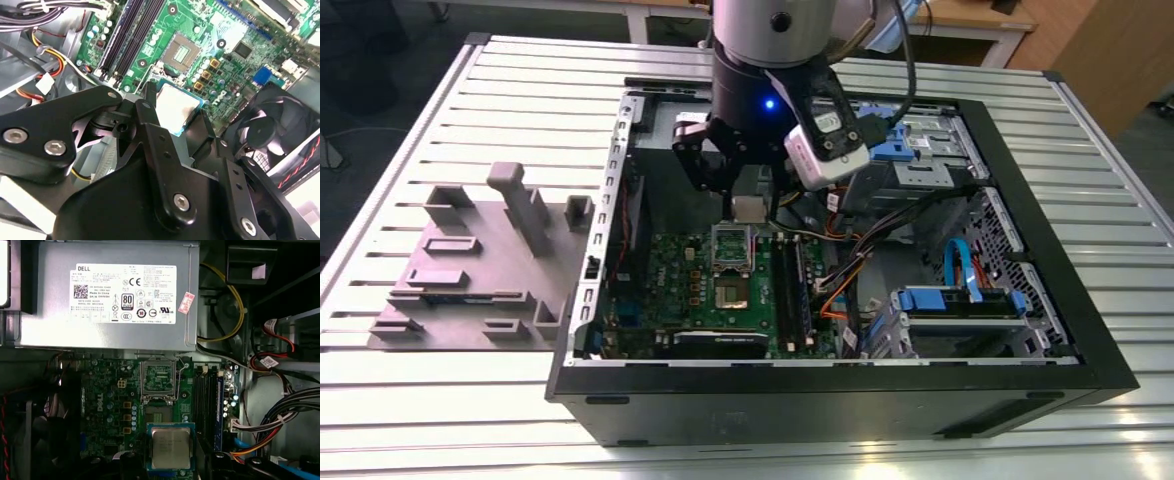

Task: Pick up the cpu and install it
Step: 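Pick up the cpu and move it towards the insertion slot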

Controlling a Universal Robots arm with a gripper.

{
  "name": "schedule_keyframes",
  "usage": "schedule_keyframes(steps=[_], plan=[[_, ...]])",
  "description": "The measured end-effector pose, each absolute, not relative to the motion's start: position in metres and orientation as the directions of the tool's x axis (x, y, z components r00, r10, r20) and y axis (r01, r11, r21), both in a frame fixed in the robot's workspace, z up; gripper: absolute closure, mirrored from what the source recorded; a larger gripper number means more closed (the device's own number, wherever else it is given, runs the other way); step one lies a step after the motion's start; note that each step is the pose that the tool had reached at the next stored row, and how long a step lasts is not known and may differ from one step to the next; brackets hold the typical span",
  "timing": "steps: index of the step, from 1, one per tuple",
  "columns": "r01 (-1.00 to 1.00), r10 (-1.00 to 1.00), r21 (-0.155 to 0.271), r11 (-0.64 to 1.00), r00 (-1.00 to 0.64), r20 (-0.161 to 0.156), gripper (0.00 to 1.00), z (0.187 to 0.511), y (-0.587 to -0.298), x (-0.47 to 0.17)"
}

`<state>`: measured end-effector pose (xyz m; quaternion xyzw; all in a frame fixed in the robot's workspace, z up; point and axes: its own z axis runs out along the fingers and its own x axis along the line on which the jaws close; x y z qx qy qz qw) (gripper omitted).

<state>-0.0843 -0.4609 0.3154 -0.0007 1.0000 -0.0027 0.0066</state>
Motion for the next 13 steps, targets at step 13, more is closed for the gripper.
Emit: schedule_keyframes(steps=[13], plan=[[-0.001,-0.001,-0.006,1.000,-1.000,-0.013,0.53,0.3059,-0.4673,-0.0843]])
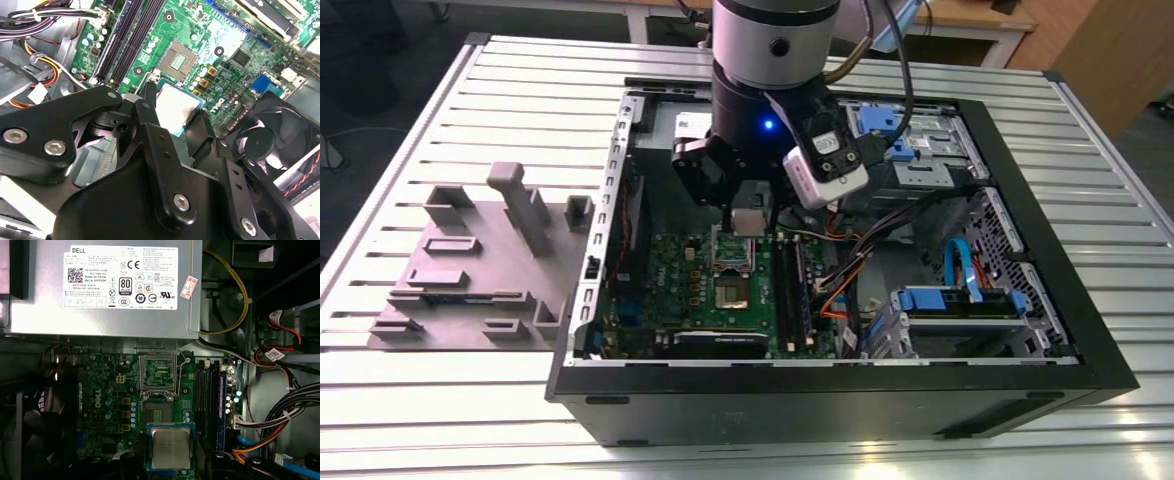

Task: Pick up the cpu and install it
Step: 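Place the cpu into insertion slot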

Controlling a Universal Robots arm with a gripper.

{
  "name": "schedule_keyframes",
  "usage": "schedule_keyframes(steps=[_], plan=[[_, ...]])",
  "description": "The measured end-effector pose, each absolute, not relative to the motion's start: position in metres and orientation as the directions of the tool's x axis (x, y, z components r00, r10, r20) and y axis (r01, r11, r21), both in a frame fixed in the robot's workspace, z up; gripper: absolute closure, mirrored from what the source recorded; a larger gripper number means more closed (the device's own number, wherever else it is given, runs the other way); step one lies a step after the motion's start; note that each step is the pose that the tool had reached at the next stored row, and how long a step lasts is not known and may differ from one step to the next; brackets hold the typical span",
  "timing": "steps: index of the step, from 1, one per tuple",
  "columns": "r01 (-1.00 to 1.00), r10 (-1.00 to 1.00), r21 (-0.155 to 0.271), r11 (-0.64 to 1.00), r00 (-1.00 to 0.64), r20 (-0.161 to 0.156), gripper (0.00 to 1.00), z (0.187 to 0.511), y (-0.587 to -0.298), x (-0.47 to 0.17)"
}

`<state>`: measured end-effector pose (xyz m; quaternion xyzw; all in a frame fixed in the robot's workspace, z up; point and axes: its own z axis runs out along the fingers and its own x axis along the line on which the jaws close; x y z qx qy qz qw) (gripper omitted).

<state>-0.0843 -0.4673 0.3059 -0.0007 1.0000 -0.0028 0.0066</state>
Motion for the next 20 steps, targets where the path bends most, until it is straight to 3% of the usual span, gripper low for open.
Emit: schedule_keyframes(steps=[20], plan=[[0.035,0.035,-0.004,0.999,-0.999,-0.013,0.53,0.2962,-0.4705,-0.0844]])
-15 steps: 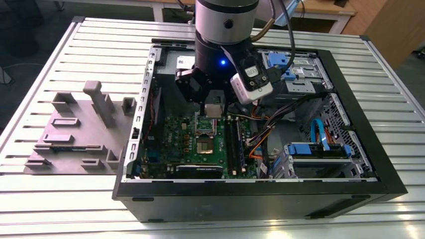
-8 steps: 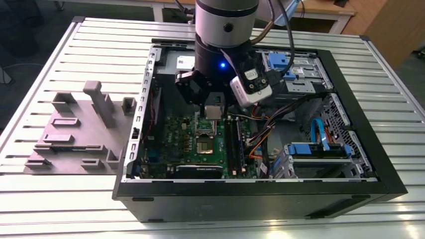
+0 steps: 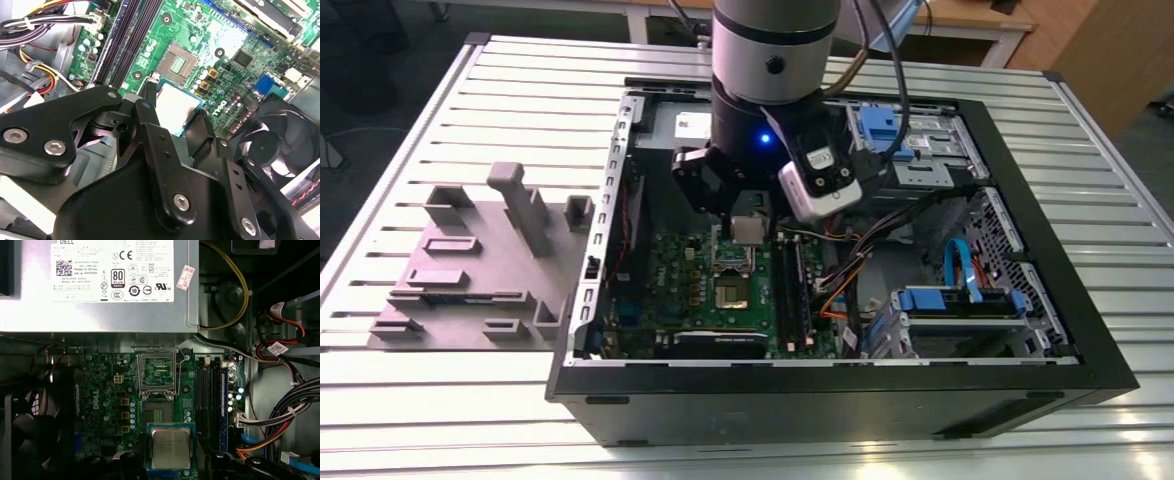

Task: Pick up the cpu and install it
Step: 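Place the cpu into insertion slot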

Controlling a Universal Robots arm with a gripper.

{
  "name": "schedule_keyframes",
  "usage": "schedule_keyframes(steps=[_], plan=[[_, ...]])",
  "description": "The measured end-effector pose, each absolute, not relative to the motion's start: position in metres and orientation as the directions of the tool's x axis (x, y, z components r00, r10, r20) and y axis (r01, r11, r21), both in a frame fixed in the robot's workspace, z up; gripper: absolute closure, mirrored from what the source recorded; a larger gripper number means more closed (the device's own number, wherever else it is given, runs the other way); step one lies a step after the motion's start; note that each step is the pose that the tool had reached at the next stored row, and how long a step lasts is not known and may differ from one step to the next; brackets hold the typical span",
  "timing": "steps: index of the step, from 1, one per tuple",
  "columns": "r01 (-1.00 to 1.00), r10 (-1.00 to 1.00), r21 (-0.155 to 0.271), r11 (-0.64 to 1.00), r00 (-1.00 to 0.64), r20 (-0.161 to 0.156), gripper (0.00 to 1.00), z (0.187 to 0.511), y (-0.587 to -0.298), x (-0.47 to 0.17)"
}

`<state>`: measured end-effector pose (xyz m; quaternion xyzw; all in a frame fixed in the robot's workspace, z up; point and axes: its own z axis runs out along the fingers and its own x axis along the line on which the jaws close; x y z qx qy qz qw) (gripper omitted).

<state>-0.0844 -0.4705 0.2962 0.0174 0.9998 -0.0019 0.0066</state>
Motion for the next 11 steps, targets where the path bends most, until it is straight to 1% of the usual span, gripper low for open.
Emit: schedule_keyframes(steps=[11], plan=[[0.054,0.054,-0.004,0.999,-0.998,-0.013,0.53,0.280,-0.470,-0.087]])
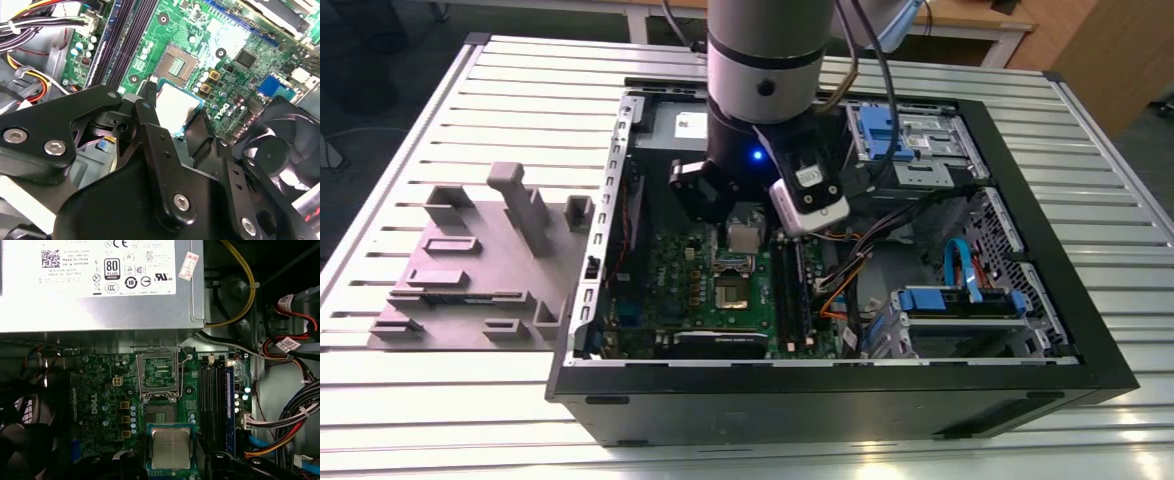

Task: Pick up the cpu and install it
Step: 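Place the cpu into insertion slot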

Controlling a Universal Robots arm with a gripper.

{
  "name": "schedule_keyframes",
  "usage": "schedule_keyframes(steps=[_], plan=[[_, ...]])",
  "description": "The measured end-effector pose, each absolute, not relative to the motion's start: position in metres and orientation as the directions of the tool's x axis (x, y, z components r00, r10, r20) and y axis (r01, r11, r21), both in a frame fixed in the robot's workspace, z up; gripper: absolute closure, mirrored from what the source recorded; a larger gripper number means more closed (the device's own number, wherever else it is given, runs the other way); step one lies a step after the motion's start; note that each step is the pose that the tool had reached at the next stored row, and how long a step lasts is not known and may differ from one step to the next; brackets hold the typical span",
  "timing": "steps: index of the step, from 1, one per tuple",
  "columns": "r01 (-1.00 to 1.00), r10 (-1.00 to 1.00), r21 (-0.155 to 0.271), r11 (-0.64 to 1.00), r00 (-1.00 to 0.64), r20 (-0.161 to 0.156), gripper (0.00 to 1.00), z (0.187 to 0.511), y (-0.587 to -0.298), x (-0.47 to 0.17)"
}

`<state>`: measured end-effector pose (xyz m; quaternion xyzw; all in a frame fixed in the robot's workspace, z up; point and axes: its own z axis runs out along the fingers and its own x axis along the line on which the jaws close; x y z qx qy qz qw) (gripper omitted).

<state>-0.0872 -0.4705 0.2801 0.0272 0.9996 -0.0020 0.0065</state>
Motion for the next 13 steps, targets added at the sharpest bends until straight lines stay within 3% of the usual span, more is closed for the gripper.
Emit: schedule_keyframes(steps=[13], plan=[[0.061,0.061,-0.003,0.998,-0.998,-0.013,0.53,0.2688,-0.4705,-0.0877]])
